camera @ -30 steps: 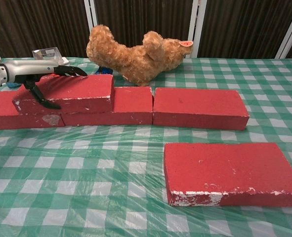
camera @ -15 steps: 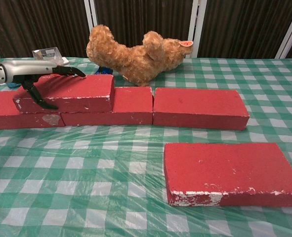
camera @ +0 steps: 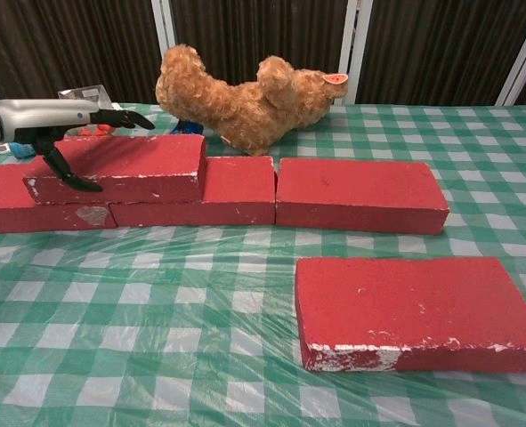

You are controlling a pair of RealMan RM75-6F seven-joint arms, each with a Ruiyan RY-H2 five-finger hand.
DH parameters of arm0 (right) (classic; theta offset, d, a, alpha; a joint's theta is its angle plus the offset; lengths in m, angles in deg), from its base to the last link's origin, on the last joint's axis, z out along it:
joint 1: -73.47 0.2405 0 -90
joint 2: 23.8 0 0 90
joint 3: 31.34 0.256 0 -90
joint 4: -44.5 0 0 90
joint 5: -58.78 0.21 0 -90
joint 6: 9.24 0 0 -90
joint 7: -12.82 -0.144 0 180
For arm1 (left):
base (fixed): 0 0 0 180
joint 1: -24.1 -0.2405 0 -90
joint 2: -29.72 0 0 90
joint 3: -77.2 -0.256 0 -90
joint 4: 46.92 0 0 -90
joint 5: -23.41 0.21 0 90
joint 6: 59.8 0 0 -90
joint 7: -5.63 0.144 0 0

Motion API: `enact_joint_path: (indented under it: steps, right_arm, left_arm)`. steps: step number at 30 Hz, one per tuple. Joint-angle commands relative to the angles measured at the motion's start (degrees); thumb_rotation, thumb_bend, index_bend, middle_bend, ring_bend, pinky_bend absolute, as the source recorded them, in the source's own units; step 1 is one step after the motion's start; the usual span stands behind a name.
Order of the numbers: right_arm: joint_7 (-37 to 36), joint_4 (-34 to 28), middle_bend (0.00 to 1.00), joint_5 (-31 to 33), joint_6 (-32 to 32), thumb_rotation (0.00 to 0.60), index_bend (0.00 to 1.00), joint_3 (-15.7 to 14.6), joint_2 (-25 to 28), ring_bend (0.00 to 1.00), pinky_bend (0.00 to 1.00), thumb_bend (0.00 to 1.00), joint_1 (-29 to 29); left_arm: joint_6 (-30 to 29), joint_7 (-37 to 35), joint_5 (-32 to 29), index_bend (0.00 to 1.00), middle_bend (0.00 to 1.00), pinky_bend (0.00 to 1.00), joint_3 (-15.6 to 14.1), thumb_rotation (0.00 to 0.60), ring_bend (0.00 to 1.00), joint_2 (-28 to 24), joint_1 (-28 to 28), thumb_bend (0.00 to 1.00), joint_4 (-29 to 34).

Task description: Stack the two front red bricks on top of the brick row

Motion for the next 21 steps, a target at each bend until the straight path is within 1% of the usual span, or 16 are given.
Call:
enact_joint_path:
  steps: [1, 4, 7, 9, 13, 15, 18, 21]
  right_arm:
    - [-1.06, 0.16, 0.00, -1.04, 0.15, 0.600, 0.00, -0.40, 0.06, 0.00, 0.00, 0.15, 0.11]
    - [-2.80, 0.56, 0.00, -2.50, -0.36, 0.600, 0.00, -0.96, -0.02, 0.00, 0.00, 0.15, 0.66]
    - [-2.77, 0.51, 0.00, -3.62, -1.33, 0.600, 0.00, -1.29, -0.43, 0.00, 0.00, 0.15, 1.45]
    - [-0.40, -0.25, 0.00, -4.04, -3.22, 0.600, 0.00, -1.56, -0.65, 0.00, 0.00, 0.15, 2.39]
    - [2.55, -3.10, 0.00, -4.59, -7.19, 0.600, 0.00, -1.64, -1.89, 0.00, 0.00, 0.15, 4.68]
    - [3.55, -4.48, 0.00, -4.95, -9.18, 0.600, 0.00, -1.56, -3.02, 0.00, 0.00, 0.15, 5.99]
    - [5.46, -6.95, 0.00, -3.96, -12.96, 0.600, 0.00, -1.00, -4.36, 0.00, 0.00, 0.14, 8.12]
    - [7.89, -9.52, 0.00, -0.48, -17.64, 0.600, 0.00, 0.29, -5.67, 0.00, 0.00, 0.12, 10.46]
  left_arm:
    - [-2.40, 2.25, -0.92, 0.00, 0.00, 0.00, 0.66, 0.600, 0.00, -2.47, -1.69, 0.24, 3.09]
    - [-8.54, 5.08, -1.51, 0.00, 0.00, 0.00, 0.74, 0.600, 0.00, -5.39, -5.85, 0.23, 7.25]
    - [-14.98, 8.87, -1.75, 0.00, 0.00, 0.00, -0.61, 0.600, 0.00, -8.30, -11.58, 0.23, 11.77]
    - [-19.51, 11.41, -2.34, 0.00, 0.00, 0.00, -1.47, 0.600, 0.00, -9.54, -16.02, 0.23, 14.21]
    - [-27.18, 15.13, -3.88, 0.00, 0.00, 0.00, -2.48, 0.600, 0.00, -9.65, -24.09, 0.26, 15.70]
    - [-29.82, 17.74, -4.74, 0.00, 0.00, 0.00, -2.85, 0.600, 0.00, -8.79, -27.66, 0.28, 15.36]
    - [-31.91, 20.62, -5.72, 0.00, 0.00, 0.00, -2.85, 0.600, 0.00, -7.57, -31.19, 0.29, 14.84]
    - [-32.13, 22.55, -5.15, 0.00, 0.00, 0.00, -2.84, 0.600, 0.00, -7.68, -32.28, 0.29, 15.47]
